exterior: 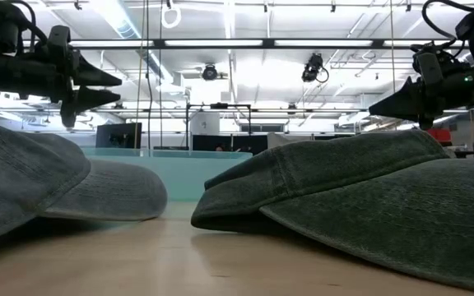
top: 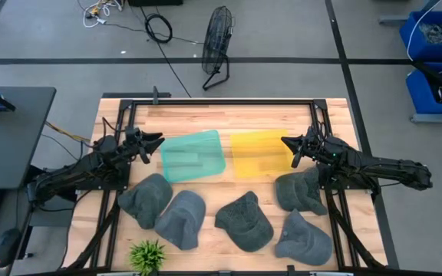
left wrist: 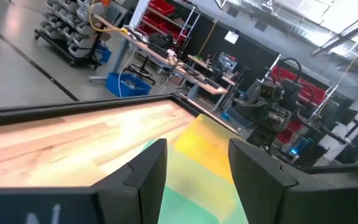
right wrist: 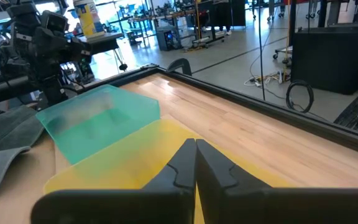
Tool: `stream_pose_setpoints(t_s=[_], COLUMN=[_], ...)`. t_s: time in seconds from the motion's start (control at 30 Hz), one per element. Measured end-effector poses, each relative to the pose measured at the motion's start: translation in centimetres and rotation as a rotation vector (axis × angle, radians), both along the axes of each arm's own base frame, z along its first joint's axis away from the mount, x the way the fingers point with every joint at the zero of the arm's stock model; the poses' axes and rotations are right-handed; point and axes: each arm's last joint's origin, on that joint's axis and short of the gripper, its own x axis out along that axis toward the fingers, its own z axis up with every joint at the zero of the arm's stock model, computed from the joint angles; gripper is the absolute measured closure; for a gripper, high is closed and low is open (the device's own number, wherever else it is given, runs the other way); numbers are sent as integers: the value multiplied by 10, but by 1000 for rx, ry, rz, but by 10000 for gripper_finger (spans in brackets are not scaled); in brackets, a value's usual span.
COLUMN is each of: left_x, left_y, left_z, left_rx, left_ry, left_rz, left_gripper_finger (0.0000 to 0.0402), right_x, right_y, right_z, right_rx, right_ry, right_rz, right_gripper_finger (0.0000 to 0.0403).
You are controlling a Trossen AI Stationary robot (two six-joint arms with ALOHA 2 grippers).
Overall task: Pick & Place hat
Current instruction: Put the right black cap into the yellow bin
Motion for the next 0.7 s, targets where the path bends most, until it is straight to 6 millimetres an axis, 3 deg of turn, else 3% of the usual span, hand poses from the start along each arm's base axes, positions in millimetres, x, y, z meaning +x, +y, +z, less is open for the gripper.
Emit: stream_pose_setpoints(t_s=[0.07,0.27,0.5,0.7], left_x=[0,0,-1,-1], left_y=[0,1,1,0], left_z=[0,-1,8,10], left_rx=[-13,-47,23,73], left_ry=[-7,-9,-81,-75], left_rz=[1,18,20,-5], left_gripper_finger=[224,225,225,225], right_x=[0,0,-2,-1], right_y=[0,0,-3,-3], right_z=[0,0,2,1], right_rx=[6,252,18,72], right_ry=[-3,-134,-36,-59], right_rz=[-1,-39,-118,-106], right_gripper_finger=[392,392,392,392])
